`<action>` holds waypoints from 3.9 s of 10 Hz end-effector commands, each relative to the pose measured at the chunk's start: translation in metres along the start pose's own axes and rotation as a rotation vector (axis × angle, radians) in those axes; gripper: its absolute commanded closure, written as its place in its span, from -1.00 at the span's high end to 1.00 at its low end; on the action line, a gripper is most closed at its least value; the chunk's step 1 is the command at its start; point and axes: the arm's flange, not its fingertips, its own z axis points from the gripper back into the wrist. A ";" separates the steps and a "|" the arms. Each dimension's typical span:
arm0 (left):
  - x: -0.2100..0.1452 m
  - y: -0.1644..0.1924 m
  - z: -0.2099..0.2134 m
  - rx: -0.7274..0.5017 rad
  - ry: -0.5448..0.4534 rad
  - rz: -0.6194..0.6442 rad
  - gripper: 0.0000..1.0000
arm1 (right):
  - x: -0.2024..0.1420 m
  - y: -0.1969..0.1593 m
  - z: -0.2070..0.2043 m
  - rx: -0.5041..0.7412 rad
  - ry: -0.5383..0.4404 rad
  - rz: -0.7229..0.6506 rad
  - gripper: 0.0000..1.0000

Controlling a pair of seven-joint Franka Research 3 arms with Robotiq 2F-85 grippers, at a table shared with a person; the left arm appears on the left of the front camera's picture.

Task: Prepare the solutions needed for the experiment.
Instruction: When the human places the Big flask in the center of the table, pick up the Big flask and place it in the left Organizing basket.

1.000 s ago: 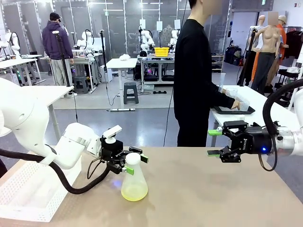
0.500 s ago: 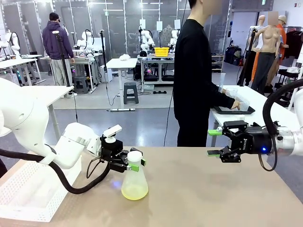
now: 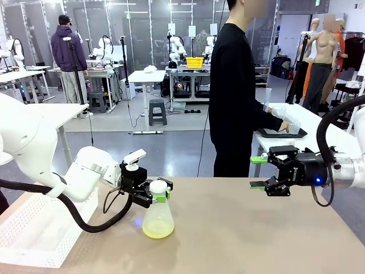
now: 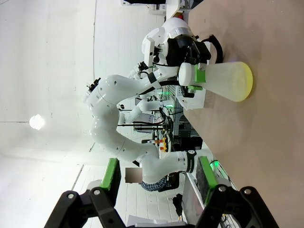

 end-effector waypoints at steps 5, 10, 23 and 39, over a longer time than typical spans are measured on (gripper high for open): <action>0.094 -0.024 0.015 0.133 -0.002 -0.024 -1.00 | -0.001 0.000 -0.001 0.003 -0.006 0.011 0.62; 0.159 -0.057 0.062 0.273 -0.014 -0.071 -1.00 | -0.001 0.000 -0.001 0.003 -0.006 0.011 0.62; 0.106 -0.265 0.250 0.737 0.081 -0.066 -1.00 | -0.001 0.000 -0.001 0.003 -0.006 0.011 0.62; -0.004 -0.244 0.293 0.648 0.054 -0.076 -1.00 | -0.001 0.000 -0.001 0.003 -0.006 0.011 0.62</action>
